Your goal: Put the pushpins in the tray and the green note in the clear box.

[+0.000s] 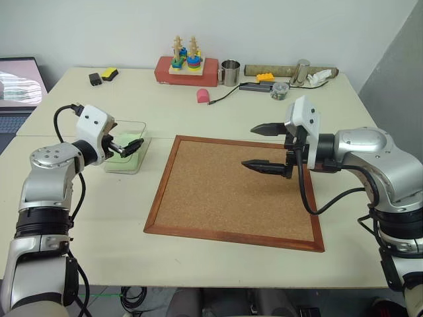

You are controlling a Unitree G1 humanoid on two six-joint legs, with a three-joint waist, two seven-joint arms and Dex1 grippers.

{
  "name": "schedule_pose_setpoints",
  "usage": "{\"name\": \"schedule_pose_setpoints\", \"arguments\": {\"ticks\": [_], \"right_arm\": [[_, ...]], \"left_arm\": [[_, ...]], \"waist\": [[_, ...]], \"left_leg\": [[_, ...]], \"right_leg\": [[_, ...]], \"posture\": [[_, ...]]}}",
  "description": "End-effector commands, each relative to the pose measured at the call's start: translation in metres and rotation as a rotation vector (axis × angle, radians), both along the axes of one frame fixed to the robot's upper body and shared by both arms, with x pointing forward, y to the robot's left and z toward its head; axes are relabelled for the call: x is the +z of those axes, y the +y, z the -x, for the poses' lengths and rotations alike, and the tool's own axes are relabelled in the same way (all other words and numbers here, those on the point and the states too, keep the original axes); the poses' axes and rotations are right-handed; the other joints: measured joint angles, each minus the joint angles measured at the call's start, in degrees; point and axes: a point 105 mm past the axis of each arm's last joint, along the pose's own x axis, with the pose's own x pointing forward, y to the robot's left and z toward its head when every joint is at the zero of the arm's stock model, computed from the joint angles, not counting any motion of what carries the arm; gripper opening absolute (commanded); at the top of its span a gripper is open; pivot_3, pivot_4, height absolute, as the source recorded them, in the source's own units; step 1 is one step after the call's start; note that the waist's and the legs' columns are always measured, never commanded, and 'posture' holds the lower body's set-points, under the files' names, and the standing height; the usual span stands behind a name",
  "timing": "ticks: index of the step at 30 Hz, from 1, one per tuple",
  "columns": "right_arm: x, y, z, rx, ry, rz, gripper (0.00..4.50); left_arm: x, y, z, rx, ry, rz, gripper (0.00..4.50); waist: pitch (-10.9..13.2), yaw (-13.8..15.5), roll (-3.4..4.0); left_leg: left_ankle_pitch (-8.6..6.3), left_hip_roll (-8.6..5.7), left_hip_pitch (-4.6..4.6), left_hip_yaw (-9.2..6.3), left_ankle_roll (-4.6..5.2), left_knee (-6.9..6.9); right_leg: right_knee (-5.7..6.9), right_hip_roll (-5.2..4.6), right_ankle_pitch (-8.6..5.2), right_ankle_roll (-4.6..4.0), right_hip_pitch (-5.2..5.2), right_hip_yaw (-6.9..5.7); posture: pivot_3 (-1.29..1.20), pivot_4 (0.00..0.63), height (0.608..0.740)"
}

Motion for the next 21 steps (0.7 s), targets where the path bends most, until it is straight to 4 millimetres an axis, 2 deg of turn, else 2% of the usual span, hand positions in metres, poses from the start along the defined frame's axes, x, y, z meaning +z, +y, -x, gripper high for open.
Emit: {"name": "schedule_pose_setpoints", "arguments": {"ticks": [1, 4, 7, 13, 18, 21], "right_arm": [[0.009, -0.006, 0.001, -0.012, -0.059, 0.011, 4.50], [0.010, -0.027, -0.001, -0.054, -0.103, 0.047, 4.50], [0.008, -0.050, -0.001, -0.091, -0.126, 0.093, 4.50], [0.002, -0.102, 0.016, -0.125, -0.070, 0.266, 4.50], [-0.002, -0.140, 0.029, -0.182, -0.002, 0.358, 4.50], [-0.005, -0.152, 0.035, -0.207, 0.026, 0.370, 4.50]], "left_arm": [[0.029, -0.001, 0.012, -0.048, -0.065, 0.045, 4.48], [0.031, -0.005, 0.039, -0.166, 0.002, -0.048, 4.48], [0.028, -0.002, 0.059, -0.213, 0.043, -0.162, 4.48], [0.017, 0.026, 0.089, -0.235, 0.164, -0.248, 4.48], [0.011, 0.028, 0.102, -0.276, 0.215, -0.228, 4.48], [0.005, 0.023, 0.104, -0.306, 0.229, -0.220, 4.48]], "waist": [[0.0, 0.0, 0.00], [0.0, -0.2, 0.00], [0.0, -0.2, 0.01], [0.0, 0.0, 0.02], [0.0, 0.1, 0.02], [0.0, 0.0, 0.02]], "left_leg": [[0.00, 0.00, 0.00, 0.01, 0.00, 0.00], [0.00, 0.02, -0.01, 0.02, 0.00, -0.01], [-0.01, 0.02, 0.00, 0.08, 0.01, -0.05], [-0.01, 0.04, 0.06, 0.12, 0.01, -0.03], [-0.01, 0.05, 0.09, 0.21, 0.02, -0.03], [-0.01, 0.08, 0.10, 0.24, 0.02, -0.02]], "right_leg": [[0.00, 0.00, 0.00, 0.00, 0.00, 0.01], [-0.03, 0.01, 0.00, 0.00, -0.01, 0.02], [-0.08, -0.01, -0.01, 0.00, -0.04, 0.07], [-0.01, 0.00, 0.00, -0.01, -0.01, 0.07], [-0.02, 0.00, 0.00, -0.01, 0.01, 0.10], [-0.02, 0.01, 0.00, -0.01, 0.01, 0.12]], "posture": [[0.00, 0.150, 0.740], [0.00, 0.150, 0.740], [0.00, 0.150, 0.740], [0.00, 0.150, 0.740], [0.00, 0.150, 0.740], [0.00, 0.150, 0.740]]}}
